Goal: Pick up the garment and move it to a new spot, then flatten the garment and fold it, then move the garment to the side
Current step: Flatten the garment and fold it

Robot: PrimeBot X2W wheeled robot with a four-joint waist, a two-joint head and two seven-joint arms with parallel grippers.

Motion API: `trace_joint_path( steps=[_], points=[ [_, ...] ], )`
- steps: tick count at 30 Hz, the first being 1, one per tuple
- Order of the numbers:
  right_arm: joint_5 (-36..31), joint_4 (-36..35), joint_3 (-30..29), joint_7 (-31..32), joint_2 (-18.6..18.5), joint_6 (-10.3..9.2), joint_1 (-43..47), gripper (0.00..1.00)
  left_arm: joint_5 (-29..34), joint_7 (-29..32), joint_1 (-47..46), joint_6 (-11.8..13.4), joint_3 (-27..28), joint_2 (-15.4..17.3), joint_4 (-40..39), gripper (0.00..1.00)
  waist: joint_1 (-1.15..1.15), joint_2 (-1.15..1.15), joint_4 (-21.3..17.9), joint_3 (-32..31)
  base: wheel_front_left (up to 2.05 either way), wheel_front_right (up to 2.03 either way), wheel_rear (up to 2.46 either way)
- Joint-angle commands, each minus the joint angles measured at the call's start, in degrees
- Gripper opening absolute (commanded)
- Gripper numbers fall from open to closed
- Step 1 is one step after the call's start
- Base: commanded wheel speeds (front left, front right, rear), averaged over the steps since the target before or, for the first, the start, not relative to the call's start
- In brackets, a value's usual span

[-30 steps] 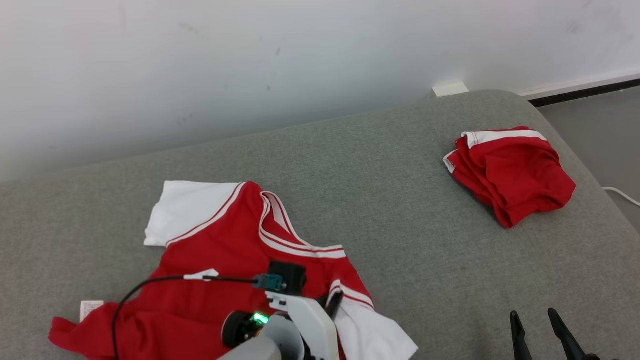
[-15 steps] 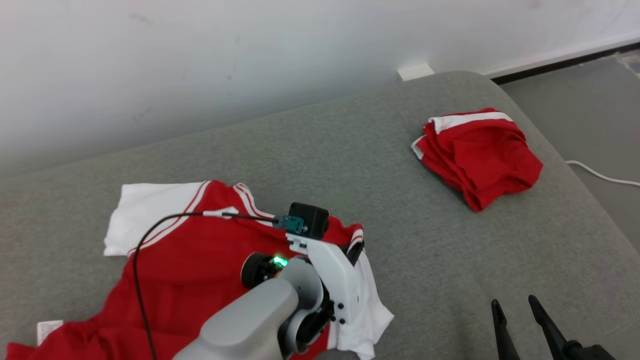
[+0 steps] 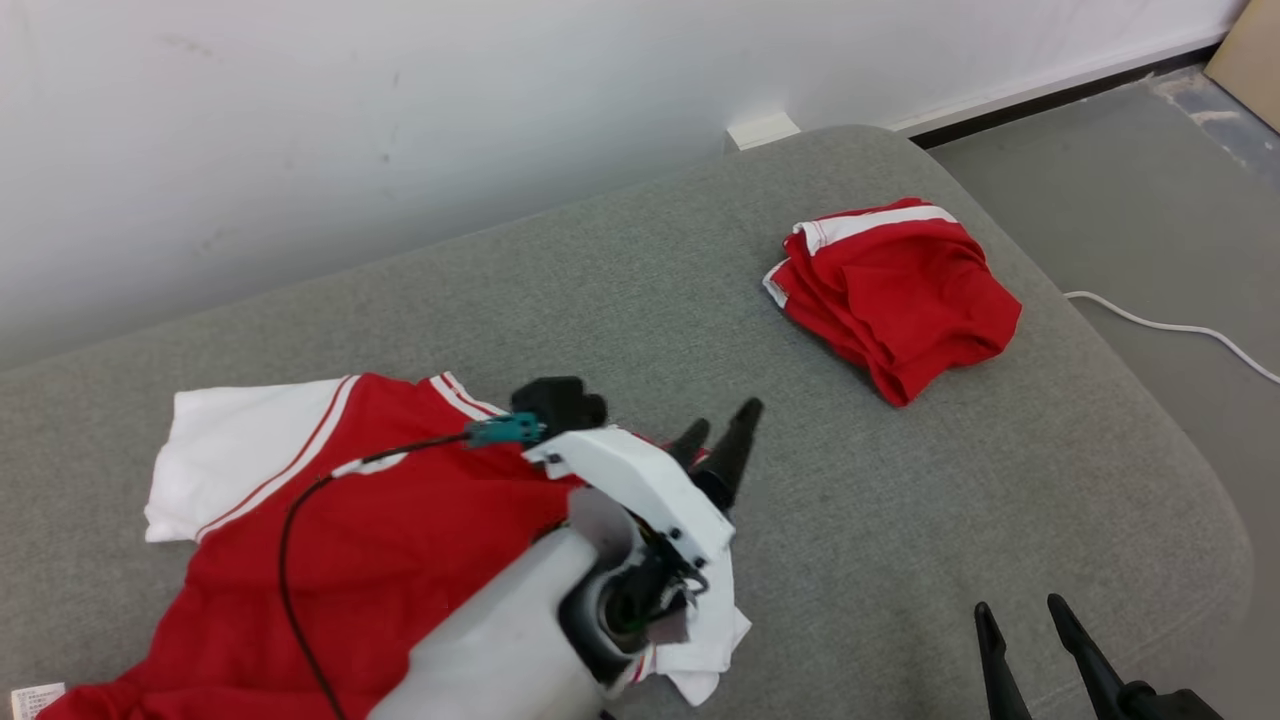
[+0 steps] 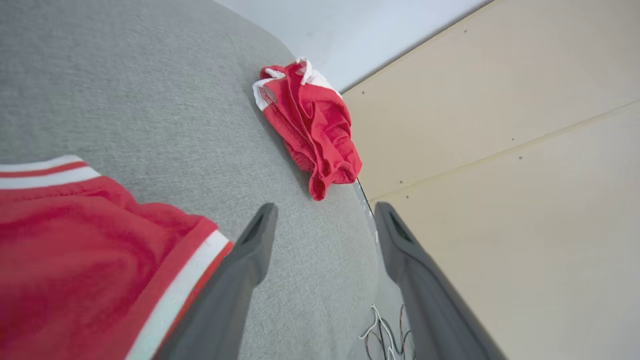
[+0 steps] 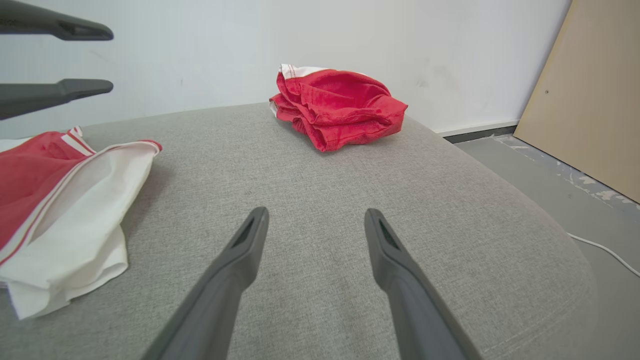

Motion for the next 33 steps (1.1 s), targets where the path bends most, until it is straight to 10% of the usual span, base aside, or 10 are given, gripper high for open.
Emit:
trace_joint_path(
  steps=[1,11,23,33],
  points=[
    [0.1,0.0,-0.1,0.0,-0.1,-0.17,-0.6,1.0,0.2,-1.3,-0.8,0.2,-1.5,0.2,0.1,1.0,0.0,0.0,0.4,-0.1,0.0,0.0,0.0],
    [-2.0,-1.3,-3.9,0.0,-0.1,-0.17,1.8,1.0,13.6,-9.7,-3.1,1.2,-10.4,0.8,6.0,1.0,0.0,0.0,6.1,-3.8,0.0,0.0,0.0],
    [-4.9,-4.9,-8.5,0.0,-0.1,-0.17,4.1,1.0,38.0,-10.0,17.9,9.4,8.1,9.5,-10.6,1.0,0.0,0.0,16.3,-9.0,0.0,0.0,0.0],
    [-4.0,-4.2,-9.1,0.0,-0.2,-0.17,5.9,1.0,50.4,-10.0,35.5,10.1,17.2,12.0,-20.6,1.0,0.0,0.0,22.8,-11.2,0.0,0.0,0.0]
  ],
)
